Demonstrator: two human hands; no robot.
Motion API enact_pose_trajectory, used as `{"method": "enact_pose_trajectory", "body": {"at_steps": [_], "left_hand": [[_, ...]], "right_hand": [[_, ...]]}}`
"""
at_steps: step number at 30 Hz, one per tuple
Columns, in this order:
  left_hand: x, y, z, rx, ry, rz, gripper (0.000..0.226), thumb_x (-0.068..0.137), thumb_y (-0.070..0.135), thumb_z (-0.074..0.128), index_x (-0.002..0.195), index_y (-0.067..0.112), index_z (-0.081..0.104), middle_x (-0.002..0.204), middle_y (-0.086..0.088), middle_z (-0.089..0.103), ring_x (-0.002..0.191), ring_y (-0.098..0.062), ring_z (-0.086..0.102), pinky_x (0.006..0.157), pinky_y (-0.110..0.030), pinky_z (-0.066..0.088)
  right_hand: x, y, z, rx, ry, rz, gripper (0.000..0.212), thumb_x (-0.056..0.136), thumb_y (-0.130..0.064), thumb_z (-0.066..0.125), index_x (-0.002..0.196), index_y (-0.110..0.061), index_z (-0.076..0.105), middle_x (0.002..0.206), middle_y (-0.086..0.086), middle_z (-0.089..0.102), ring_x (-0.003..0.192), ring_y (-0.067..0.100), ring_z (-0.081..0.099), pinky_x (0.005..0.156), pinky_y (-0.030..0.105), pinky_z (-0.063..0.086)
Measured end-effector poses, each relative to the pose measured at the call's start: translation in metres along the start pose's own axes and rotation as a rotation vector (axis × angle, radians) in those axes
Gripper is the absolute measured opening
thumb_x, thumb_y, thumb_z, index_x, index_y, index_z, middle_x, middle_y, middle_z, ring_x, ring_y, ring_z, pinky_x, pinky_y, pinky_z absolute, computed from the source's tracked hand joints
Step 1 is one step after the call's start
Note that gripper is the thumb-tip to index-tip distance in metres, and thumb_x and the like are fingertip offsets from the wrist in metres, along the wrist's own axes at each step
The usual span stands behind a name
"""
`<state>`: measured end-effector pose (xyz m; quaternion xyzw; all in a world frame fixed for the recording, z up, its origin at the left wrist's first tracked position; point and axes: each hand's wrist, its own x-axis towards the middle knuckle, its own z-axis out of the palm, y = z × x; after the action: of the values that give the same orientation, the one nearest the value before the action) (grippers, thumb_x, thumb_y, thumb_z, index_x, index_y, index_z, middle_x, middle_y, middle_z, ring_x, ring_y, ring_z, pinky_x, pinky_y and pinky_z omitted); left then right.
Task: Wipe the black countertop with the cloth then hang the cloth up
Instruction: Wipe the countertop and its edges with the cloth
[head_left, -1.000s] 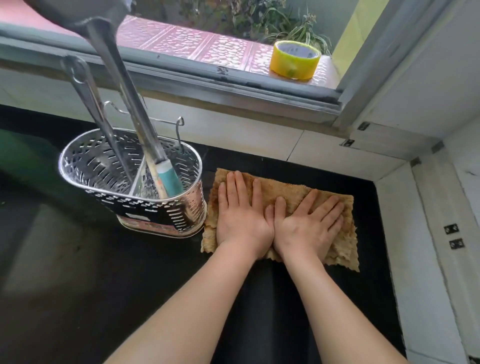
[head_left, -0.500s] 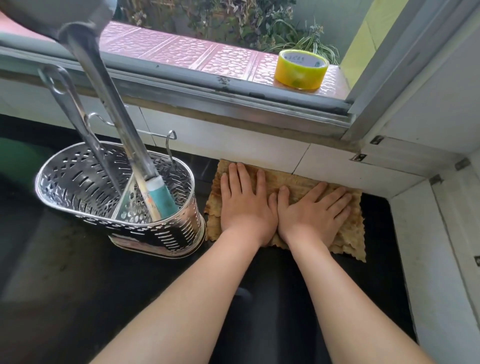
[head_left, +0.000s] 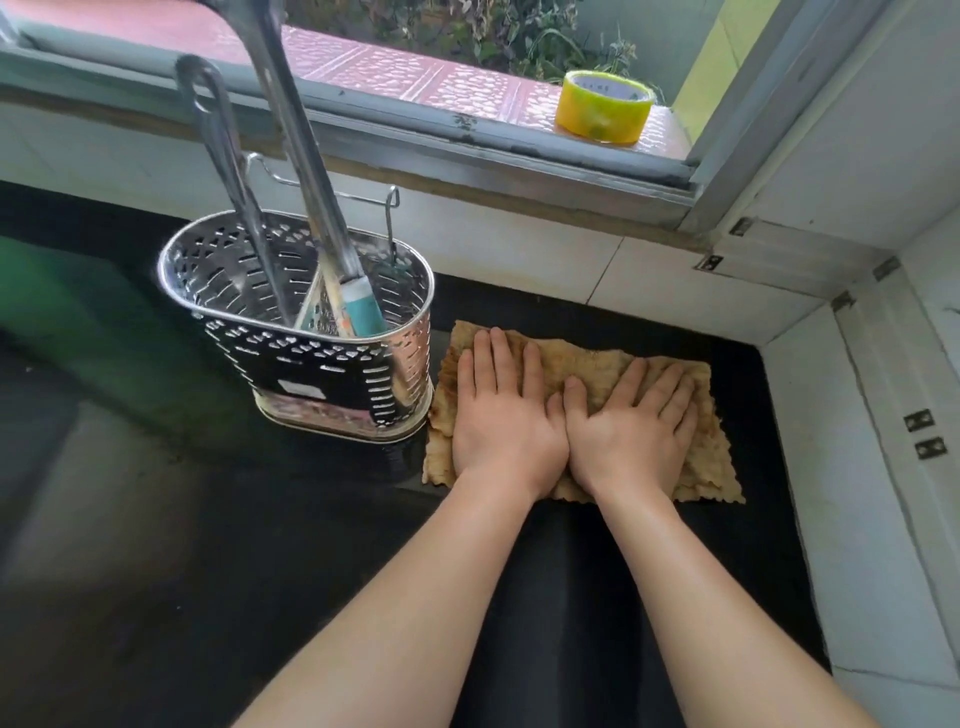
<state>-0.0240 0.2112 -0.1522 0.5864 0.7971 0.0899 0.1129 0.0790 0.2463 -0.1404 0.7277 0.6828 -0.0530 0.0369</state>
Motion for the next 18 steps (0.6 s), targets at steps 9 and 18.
{"method": "enact_pose_trajectory", "body": {"at_steps": [9, 18], "left_hand": [[-0.104, -0.018, 0.004, 0.045, -0.034, 0.068, 0.068, 0.104, 0.043, 0.006, 0.159, 0.005, -0.006, 0.167, -0.023, -0.017, 0.155, -0.036, -0.018, 0.126, -0.051, -0.011], [-0.217, -0.054, 0.001, 0.048, -0.073, 0.119, 0.068, 0.103, 0.044, 0.002, 0.158, 0.006, -0.012, 0.166, -0.023, -0.022, 0.154, -0.036, -0.023, 0.125, -0.053, -0.009]], "right_hand": [[-0.108, 0.026, 0.014, -0.007, 0.035, 0.021, 0.091, 0.093, -0.072, 0.006, 0.161, -0.012, 0.0, 0.167, 0.022, -0.007, 0.155, 0.034, -0.009, 0.126, 0.048, -0.004], [-0.231, 0.034, 0.032, -0.011, 0.052, 0.061, 0.087, 0.095, -0.07, 0.008, 0.161, -0.014, 0.001, 0.168, 0.021, -0.006, 0.155, 0.032, -0.009, 0.126, 0.048, -0.003]]}}
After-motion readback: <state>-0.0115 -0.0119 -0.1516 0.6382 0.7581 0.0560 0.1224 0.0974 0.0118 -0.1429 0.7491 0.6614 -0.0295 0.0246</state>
